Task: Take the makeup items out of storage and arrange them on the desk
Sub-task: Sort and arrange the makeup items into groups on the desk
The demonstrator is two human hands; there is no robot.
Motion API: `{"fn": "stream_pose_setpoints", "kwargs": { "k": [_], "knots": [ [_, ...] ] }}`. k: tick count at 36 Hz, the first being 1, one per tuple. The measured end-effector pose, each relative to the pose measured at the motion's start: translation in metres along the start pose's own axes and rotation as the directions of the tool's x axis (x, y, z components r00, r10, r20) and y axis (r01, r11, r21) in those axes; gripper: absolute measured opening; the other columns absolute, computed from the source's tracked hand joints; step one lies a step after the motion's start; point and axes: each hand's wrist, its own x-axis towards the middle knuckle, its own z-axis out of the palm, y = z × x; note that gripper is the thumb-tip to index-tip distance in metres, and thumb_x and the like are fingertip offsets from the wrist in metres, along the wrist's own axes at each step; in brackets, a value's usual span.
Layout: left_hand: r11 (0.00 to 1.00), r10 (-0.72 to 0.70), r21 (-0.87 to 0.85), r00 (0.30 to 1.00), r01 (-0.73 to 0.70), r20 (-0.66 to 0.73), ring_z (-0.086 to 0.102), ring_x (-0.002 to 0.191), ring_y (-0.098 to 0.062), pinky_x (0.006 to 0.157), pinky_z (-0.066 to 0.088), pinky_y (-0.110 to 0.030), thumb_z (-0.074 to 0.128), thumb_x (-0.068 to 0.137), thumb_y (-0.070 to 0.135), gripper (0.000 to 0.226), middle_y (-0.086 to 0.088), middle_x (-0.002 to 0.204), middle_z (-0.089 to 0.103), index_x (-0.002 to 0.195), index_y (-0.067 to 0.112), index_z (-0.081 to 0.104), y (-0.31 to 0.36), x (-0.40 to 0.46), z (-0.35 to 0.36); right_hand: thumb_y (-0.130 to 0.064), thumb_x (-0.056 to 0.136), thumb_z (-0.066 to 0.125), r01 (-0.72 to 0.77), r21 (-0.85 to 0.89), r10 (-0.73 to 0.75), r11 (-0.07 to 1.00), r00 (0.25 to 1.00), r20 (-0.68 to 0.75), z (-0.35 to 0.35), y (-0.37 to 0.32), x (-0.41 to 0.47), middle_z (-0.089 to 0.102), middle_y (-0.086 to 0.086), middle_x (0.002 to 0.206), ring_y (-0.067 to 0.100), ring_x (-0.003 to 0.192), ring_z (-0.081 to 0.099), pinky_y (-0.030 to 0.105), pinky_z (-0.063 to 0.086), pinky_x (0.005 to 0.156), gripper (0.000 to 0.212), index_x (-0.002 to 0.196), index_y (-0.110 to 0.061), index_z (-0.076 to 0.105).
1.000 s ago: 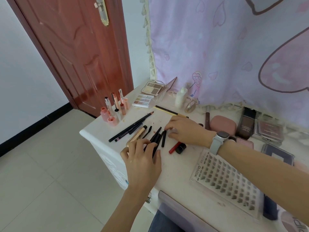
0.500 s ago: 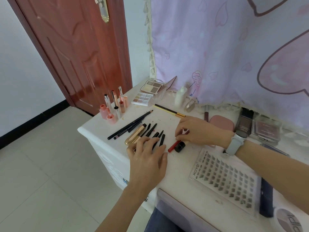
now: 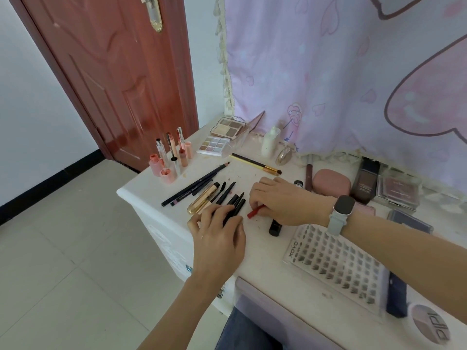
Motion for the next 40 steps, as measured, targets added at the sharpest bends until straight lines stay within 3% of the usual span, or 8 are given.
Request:
{"fn": "stream_pose_setpoints", "kwargs": {
  "k": [4,9,12,14,18,25,30,40],
  "knots": [
    [1.000,-0.005,-0.023,1.000,0.005,-0.013,0.059,0.101,-0.025,0.089,0.029,-0.038,0.051,0.083,0.022,0.024,-0.001,0.102,0.068,0.087,0.017,0.074,0.003,0.000,-0.002,-0.023,0.094,0.052,-0.064,0.328,0.156,0.942,0.953,-0.262,-0.014,0.002,-0.007,0.049,-0.007,0.092,0.009,0.086,0.042,0.025,0.036,0.084,0.004,0.091,-0.021,0.049],
    [0.991,0.002,-0.130,0.997,-0.011,-0.073,0.054,0.099,-0.019,0.088,0.036,-0.037,0.052,0.085,0.016,0.024,-0.003,0.098,0.068,0.097,0.009,0.071,0.012,0.005,-0.003,-0.004,0.092,0.053,0.046,0.753,0.504,0.657,0.717,-0.483,-0.036,-0.001,-0.015,0.059,0.001,0.088,0.006,0.080,0.055,0.016,0.045,0.076,0.027,0.111,-0.023,0.051],
    [0.947,-0.103,-0.302,0.994,0.105,0.024,0.057,0.100,-0.018,0.089,0.044,-0.033,0.045,0.090,0.025,0.035,-0.005,0.105,0.065,0.114,0.007,0.063,0.023,0.011,-0.009,0.004,0.089,0.054,0.231,0.902,0.645,0.365,0.636,-0.424,-0.044,-0.006,-0.021,0.064,0.016,0.086,0.017,0.074,0.060,0.029,0.055,0.069,0.034,0.110,-0.022,0.053],
    [0.875,-0.180,-0.436,0.977,0.210,0.110,0.054,0.098,-0.001,0.087,0.041,-0.013,0.050,0.093,0.029,0.036,0.006,0.109,0.061,0.125,0.014,0.054,0.030,0.017,-0.014,0.006,0.089,0.053,0.270,0.942,0.676,0.197,0.659,-0.330,-0.044,-0.009,-0.026,0.066,0.015,0.084,0.019,0.075,0.063,0.031,0.056,0.068,0.028,0.107,-0.015,0.056],
    [0.820,-0.154,-0.529,0.974,0.220,0.167,0.055,0.078,0.001,0.064,0.043,-0.006,0.053,0.093,0.025,0.024,0.016,0.077,0.057,0.116,0.020,0.056,0.038,0.024,-0.015,0.006,0.088,0.054,0.276,0.961,0.674,-0.014,0.712,-0.195,-0.034,-0.017,-0.032,0.068,0.010,0.078,0.017,0.075,0.068,0.025,0.055,0.066,0.014,0.097,-0.005,0.054],
    [0.892,-0.124,-0.415,0.979,0.181,0.160,0.050,0.056,-0.003,0.050,0.038,-0.010,0.044,0.097,0.025,0.021,0.016,0.062,0.046,0.105,0.015,0.060,0.041,0.027,-0.013,-0.007,0.087,0.061,0.125,0.959,0.662,0.253,0.700,-0.266,-0.028,-0.019,-0.038,0.062,-0.010,0.065,0.006,0.060,0.057,0.017,0.048,0.059,0.017,0.083,-0.024,0.065],
    [0.923,-0.082,-0.358,0.980,0.143,0.182,0.037,0.037,-0.004,0.042,0.037,-0.015,0.036,0.097,0.035,0.034,0.017,0.050,0.038,0.109,0.016,0.062,0.040,0.027,-0.018,-0.009,0.089,0.058,0.105,0.964,0.675,0.244,0.695,-0.247,-0.025,-0.015,-0.038,0.061,-0.009,0.057,0.003,0.053,0.053,0.016,0.047,0.056,0.021,0.080,-0.026,0.066],
    [0.942,-0.176,-0.237,0.949,0.240,0.260,0.050,0.049,-0.002,0.048,0.041,-0.015,0.047,0.089,0.050,0.050,0.008,0.055,0.050,0.133,0.026,0.043,0.029,0.023,-0.023,-0.010,0.091,0.056,-0.046,0.998,0.703,0.050,0.711,-0.002,-0.020,0.004,-0.034,0.059,-0.001,0.062,0.008,0.052,0.048,0.019,0.037,0.050,0.013,0.086,-0.013,0.067]
  ]
}}
